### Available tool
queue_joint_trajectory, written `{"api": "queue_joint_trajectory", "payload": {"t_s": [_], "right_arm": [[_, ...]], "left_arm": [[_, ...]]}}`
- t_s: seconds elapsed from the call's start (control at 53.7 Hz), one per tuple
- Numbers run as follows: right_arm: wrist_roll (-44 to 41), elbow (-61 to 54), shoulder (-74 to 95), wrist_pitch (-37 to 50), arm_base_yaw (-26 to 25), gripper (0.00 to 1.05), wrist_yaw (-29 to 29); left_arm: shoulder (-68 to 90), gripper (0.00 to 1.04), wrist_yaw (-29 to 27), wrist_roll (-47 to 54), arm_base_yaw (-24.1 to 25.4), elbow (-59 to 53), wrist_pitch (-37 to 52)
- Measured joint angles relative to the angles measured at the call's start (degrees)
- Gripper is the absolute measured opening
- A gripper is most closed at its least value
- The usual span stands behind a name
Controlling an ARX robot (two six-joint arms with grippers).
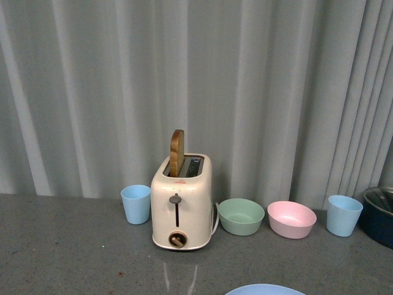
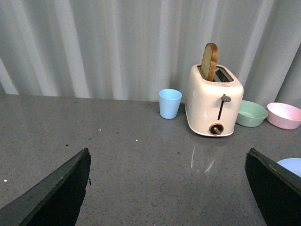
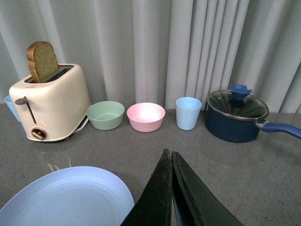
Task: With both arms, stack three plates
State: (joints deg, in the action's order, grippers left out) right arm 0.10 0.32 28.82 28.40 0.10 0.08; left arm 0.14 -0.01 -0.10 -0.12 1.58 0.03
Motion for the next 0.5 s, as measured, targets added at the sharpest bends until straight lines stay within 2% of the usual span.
{"api": "queue_joint_trajectory", "payload": {"t_s": [0.502], "right_arm": [[0.0,0.0,-13.25,-12.68,0.0,0.03,-0.02]], "left_arm": [[0.0,0.98,0.0,0.0,0.0,0.0,0.0]]}}
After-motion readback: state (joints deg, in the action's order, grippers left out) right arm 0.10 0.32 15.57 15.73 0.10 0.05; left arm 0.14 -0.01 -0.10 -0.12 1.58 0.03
